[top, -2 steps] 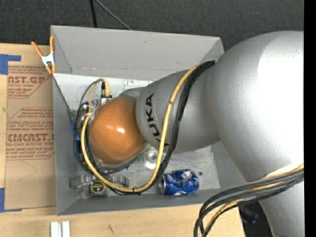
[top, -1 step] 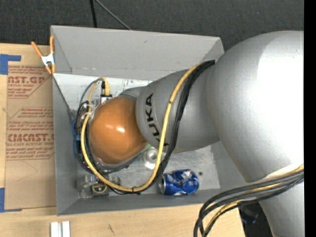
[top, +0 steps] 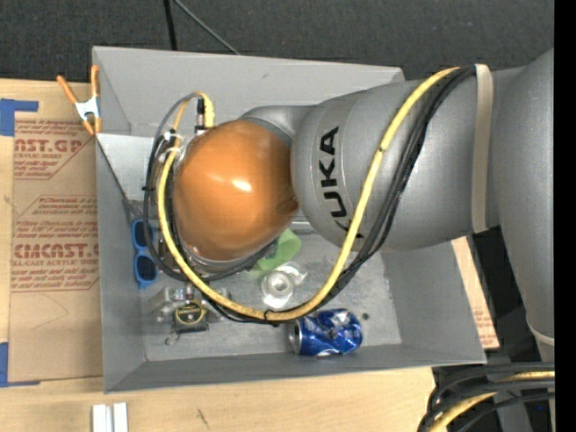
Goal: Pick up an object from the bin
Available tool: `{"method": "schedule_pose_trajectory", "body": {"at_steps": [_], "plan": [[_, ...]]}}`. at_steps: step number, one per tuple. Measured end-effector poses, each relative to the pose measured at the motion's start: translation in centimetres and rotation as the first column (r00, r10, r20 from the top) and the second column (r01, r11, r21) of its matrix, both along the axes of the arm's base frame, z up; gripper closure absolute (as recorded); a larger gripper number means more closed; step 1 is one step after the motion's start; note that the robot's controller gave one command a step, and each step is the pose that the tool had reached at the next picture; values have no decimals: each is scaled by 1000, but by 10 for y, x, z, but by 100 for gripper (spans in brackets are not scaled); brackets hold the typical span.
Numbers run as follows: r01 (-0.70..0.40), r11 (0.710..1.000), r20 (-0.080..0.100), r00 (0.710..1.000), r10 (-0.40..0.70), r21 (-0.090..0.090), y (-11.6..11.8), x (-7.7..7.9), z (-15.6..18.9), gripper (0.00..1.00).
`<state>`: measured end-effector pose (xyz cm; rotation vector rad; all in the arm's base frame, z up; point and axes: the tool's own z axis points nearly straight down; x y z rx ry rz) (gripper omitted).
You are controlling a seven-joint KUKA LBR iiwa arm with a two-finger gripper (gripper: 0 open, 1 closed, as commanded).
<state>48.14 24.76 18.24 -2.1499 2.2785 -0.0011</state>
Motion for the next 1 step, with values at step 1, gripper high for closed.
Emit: {"method": "schedule_pose_trajectory", "body": {"at_steps": [1], "plan": [[1, 1000, -5, 1000, -2, -2, 1, 0, 12, 100]]}}
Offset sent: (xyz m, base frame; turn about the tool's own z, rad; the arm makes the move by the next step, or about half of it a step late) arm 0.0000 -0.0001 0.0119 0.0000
